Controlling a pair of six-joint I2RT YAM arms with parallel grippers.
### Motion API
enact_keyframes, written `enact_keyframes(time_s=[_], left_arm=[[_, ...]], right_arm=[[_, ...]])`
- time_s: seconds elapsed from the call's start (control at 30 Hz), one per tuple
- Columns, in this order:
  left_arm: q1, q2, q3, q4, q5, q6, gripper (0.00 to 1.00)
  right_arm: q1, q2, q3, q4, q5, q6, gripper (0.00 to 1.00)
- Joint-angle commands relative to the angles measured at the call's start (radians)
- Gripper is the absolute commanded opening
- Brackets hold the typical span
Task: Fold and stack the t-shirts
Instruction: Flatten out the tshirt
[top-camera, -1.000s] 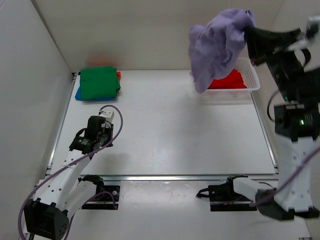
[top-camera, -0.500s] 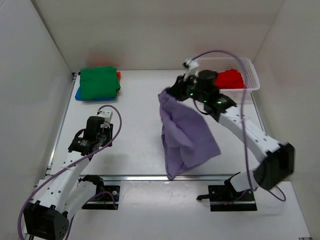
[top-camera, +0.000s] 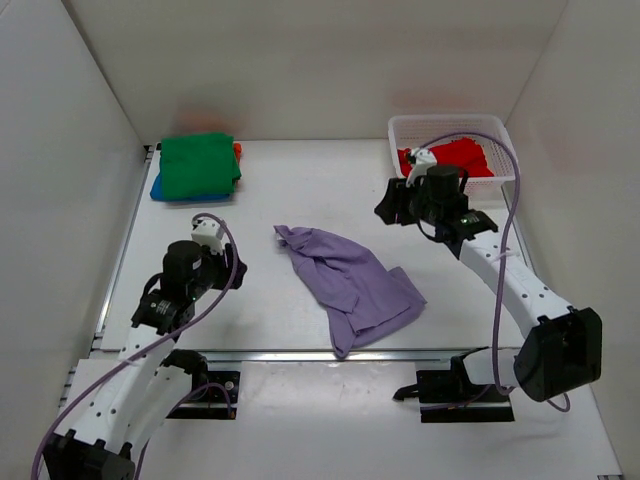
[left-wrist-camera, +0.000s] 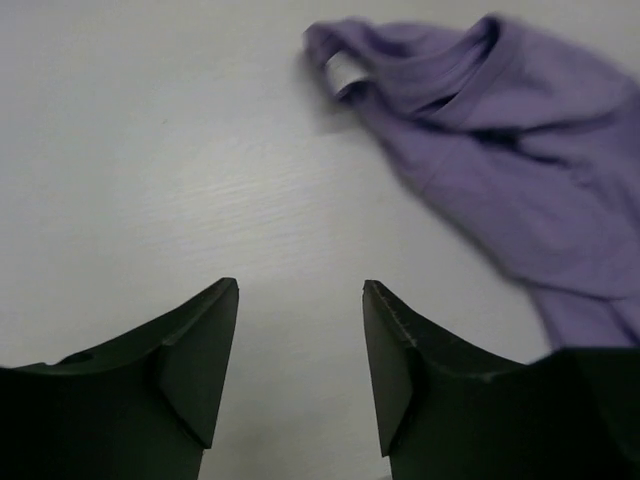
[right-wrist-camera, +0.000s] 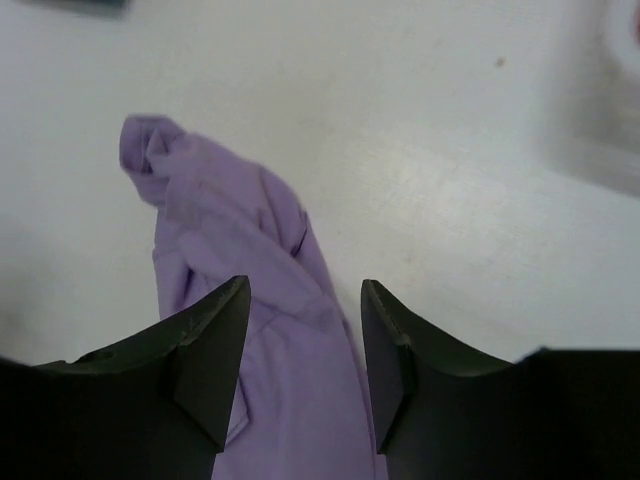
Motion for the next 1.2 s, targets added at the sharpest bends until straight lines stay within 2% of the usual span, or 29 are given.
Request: enact_keyframes(time_s=[0.0,0.03,0.17,0.27,0.33,0.47,0.6,0.73,0.77,0.8,0.83,0.87,0.9,1.0,1.17], left_arm=[[-0.005,0.089,-0.071,0.293,0.223,-0.181,0.61],[-0.041,0.139,-0.092,0.329,0.243,-0.226,0.61],[-0.216,0.285,-0.119,0.536,0.174,-0.312,0.65],[-0.265,0.419,-0.11,0.636,0.236,-0.382,0.72],[-0.305,0.494,-0.082,0.676,0.224,-0.405,0.79],[-0.373,0.644,-0.028,0.733,0.255,-0.465,0.77],[-0.465,0.781,0.024,0.748,0.22,-0.493,0.77],[-0.511,0.907,0.073,0.785,0.185,-0.565,0.76],[-0.514,0.934,0.097,0.777,0.189,-0.568,0.73],[-0.512,0.962,0.12,0.763,0.185,-0.571,0.7],[-0.511,0.976,0.127,0.757,0.203,-0.577,0.54],[-0.488,0.983,0.148,0.75,0.25,-0.588,0.15],[-0.467,0.979,0.148,0.736,0.258,-0.6,0.01],[-0.437,0.876,0.137,0.673,0.231,-0.588,0.0],[-0.344,0.592,0.2,0.452,0.172,-0.519,0.0]], right_arm=[[0.052,0.007,-0.101,0.031,-0.038,-0.06,0.45],[0.063,0.021,-0.13,0.037,-0.032,-0.08,0.46],[0.066,0.055,-0.204,0.069,-0.034,-0.074,0.52],[0.055,0.073,-0.245,0.086,-0.02,-0.085,0.56],[0.046,0.09,-0.256,0.095,-0.032,-0.088,0.56],[0.049,0.103,-0.302,0.123,-0.052,-0.079,0.55],[0.041,0.145,-0.315,0.141,-0.073,-0.081,0.54],[0.043,0.182,-0.307,0.135,-0.084,-0.086,0.53],[0.046,0.182,-0.305,0.128,-0.081,-0.085,0.5],[0.041,0.19,-0.307,0.129,-0.089,-0.092,0.41],[0.038,0.19,-0.296,0.128,-0.096,-0.094,0.34],[0.035,0.172,-0.277,0.108,-0.103,-0.095,0.06],[0.037,0.146,-0.27,0.108,-0.089,-0.085,0.03],[0.021,0.039,-0.275,0.115,-0.044,-0.08,0.0],[-0.077,-0.13,-0.215,0.115,-0.034,-0.013,0.0]])
